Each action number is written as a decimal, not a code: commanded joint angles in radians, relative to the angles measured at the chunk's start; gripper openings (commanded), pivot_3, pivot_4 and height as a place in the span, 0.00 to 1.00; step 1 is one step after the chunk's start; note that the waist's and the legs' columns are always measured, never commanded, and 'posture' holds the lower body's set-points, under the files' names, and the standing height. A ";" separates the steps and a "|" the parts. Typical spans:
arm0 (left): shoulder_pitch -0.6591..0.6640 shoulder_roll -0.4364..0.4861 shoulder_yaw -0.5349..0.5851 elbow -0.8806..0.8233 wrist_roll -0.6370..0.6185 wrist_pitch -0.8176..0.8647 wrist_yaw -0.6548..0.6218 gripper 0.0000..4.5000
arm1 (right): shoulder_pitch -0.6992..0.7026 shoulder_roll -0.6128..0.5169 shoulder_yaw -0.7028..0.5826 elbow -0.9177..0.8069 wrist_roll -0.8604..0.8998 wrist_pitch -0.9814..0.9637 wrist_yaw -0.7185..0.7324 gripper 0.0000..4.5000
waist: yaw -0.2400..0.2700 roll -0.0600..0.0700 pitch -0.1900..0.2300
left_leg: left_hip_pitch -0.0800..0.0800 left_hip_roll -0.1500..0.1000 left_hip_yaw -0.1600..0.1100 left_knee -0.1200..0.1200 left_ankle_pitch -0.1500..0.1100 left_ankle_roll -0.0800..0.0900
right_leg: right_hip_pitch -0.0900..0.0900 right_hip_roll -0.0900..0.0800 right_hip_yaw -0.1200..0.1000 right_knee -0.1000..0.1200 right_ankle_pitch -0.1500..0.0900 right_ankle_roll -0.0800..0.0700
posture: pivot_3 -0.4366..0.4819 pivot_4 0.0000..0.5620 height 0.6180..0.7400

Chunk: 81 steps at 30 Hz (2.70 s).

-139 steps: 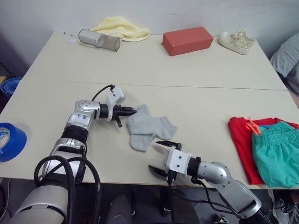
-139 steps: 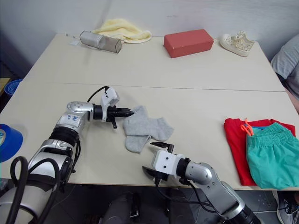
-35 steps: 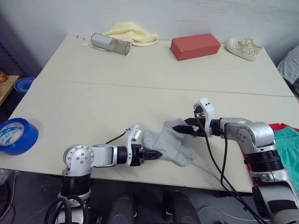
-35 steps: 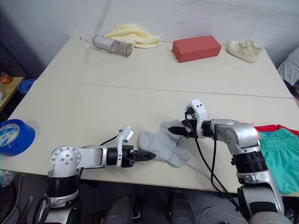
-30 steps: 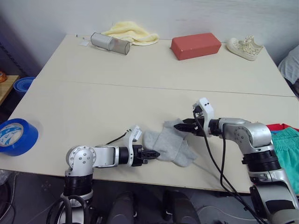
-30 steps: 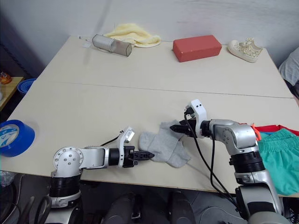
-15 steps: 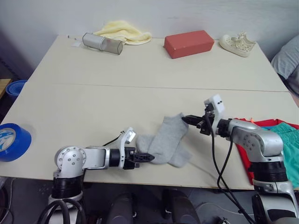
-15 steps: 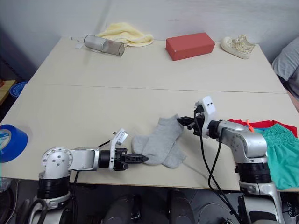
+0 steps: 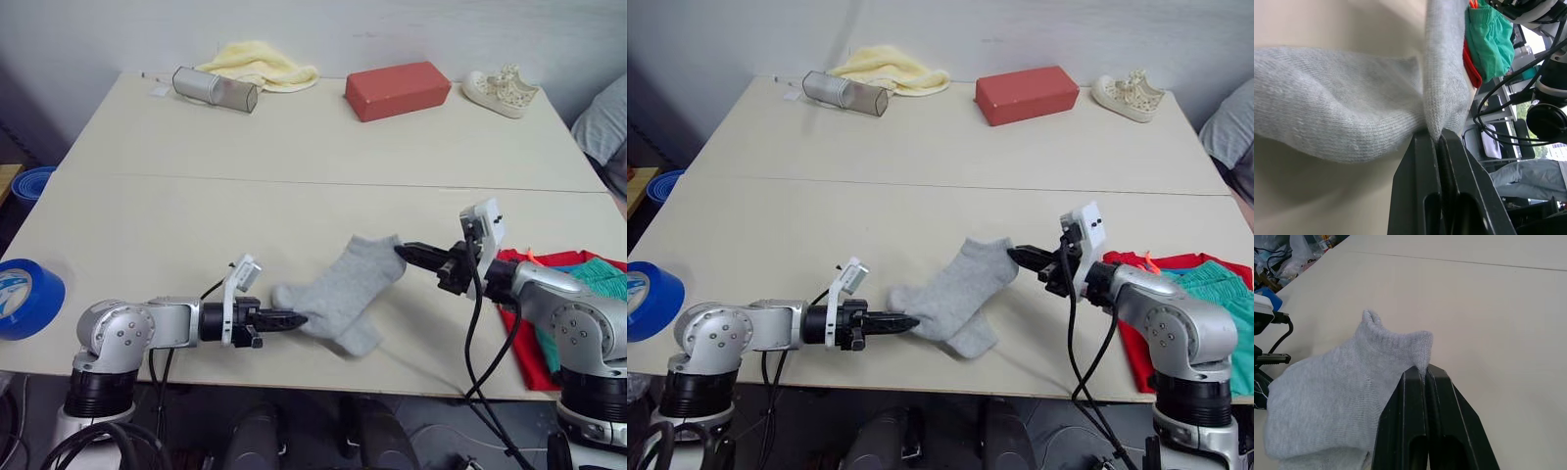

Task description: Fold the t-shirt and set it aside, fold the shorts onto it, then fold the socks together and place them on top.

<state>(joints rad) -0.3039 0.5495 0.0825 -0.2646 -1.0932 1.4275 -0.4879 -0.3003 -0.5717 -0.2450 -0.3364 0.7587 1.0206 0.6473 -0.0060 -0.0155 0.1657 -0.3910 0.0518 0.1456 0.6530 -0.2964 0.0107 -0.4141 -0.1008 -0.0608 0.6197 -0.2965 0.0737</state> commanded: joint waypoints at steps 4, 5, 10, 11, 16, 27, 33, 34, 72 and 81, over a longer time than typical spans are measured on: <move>0.011 0.005 -0.012 -0.014 0.006 0.001 -0.020 0.28 | 0.032 0.029 0.022 -0.060 0.008 -0.035 -0.031 0.00 | 0.000 0.000 0.000 | 0.000 0.000 0.000 -0.004 0.003 0.002 | -0.001 0.000 0.000 -0.001 -0.001 -0.001 | 0.48 0.27 1.00; 0.016 -0.003 -0.002 -0.018 -0.003 0.032 0.008 0.35 | 0.041 0.036 0.031 -0.065 0.006 -0.040 -0.035 0.00 | 0.000 0.000 0.000 | 0.000 0.000 0.000 -0.004 0.003 0.002 | -0.001 0.000 -0.001 -0.001 -0.001 -0.001 | 0.48 0.27 1.00; 0.036 -0.044 0.028 -0.051 -0.087 0.183 0.108 0.41 | 0.070 0.034 0.054 -0.073 0.004 -0.053 -0.036 0.00 | -0.001 -0.001 0.001 | 0.000 0.000 0.000 -0.004 0.003 0.003 | -0.001 0.000 0.000 -0.002 -0.001 -0.001 | 0.48 0.27 1.00; 0.042 -0.065 0.032 -0.054 -0.095 0.187 0.138 0.41 | 0.071 0.033 0.055 -0.072 0.005 -0.054 -0.037 0.00 | -0.001 -0.001 0.001 | 0.000 0.000 0.000 -0.004 0.003 0.003 | -0.001 0.000 0.000 -0.002 -0.001 -0.001 | 0.48 0.27 1.00; 0.067 -0.185 0.065 -0.066 -0.086 0.187 0.261 0.41 | 0.076 0.023 0.061 -0.076 0.012 -0.052 -0.034 0.00 | 0.002 -0.002 0.001 | 0.000 -0.001 -0.001 -0.004 0.002 0.003 | 0.000 0.000 -0.001 -0.001 0.000 0.000 | 0.48 0.27 1.00; 0.022 0.023 0.067 -0.096 -0.317 0.187 0.259 0.41 | 0.101 -0.005 0.051 -0.090 0.030 -0.041 -0.024 0.00 | 0.001 -0.003 0.003 | 0.000 0.000 -0.002 -0.004 0.001 0.001 | -0.001 0.000 -0.002 0.000 0.000 0.000 | 0.48 0.27 1.00; -0.071 0.097 0.066 -0.028 -0.285 0.150 0.204 0.45 | 0.115 -0.010 0.057 -0.093 0.039 -0.047 -0.027 0.00 | 0.003 -0.001 0.005 | 0.000 -0.002 -0.002 -0.005 0.001 -0.001 | -0.001 -0.002 -0.002 -0.001 -0.001 -0.001 | 0.48 0.27 1.00; -0.087 0.095 0.060 -0.013 -0.267 0.139 0.196 0.49 | 0.116 -0.007 0.060 -0.095 0.040 -0.048 -0.028 0.00 | 0.003 -0.001 0.005 | 0.000 -0.002 -0.002 -0.005 0.001 -0.001 | -0.001 -0.002 -0.002 -0.002 -0.001 -0.001 | 0.48 0.27 1.00; -0.207 -0.044 -0.088 0.094 0.048 0.102 0.044 0.80 | 0.105 0.029 0.071 -0.109 0.062 -0.051 -0.071 0.00 | 0.004 -0.003 0.008 | -0.001 -0.001 -0.001 -0.005 0.004 0.002 | -0.001 0.000 -0.002 -0.002 0.000 0.000 | 0.48 0.27 1.00; -0.191 -0.070 -0.116 0.083 0.092 0.093 0.037 0.67 | 0.109 0.031 0.065 -0.113 0.066 -0.055 -0.078 0.00 | 0.003 -0.003 0.008 | -0.001 -0.001 -0.001 -0.005 0.004 0.002 | -0.001 0.000 -0.002 -0.002 0.000 0.000 | 0.48 0.27 1.00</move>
<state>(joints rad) -0.4988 0.4848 -0.0234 -0.1548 -1.0124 1.5349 -0.4415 -0.1855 -0.5428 -0.1627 -0.4091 0.8022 0.9813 0.5739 -0.0027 -0.0186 0.1741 -0.3920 0.0504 0.1446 0.6484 -0.2922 0.0125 -0.4153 -0.1009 -0.0630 0.6177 -0.2968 0.0736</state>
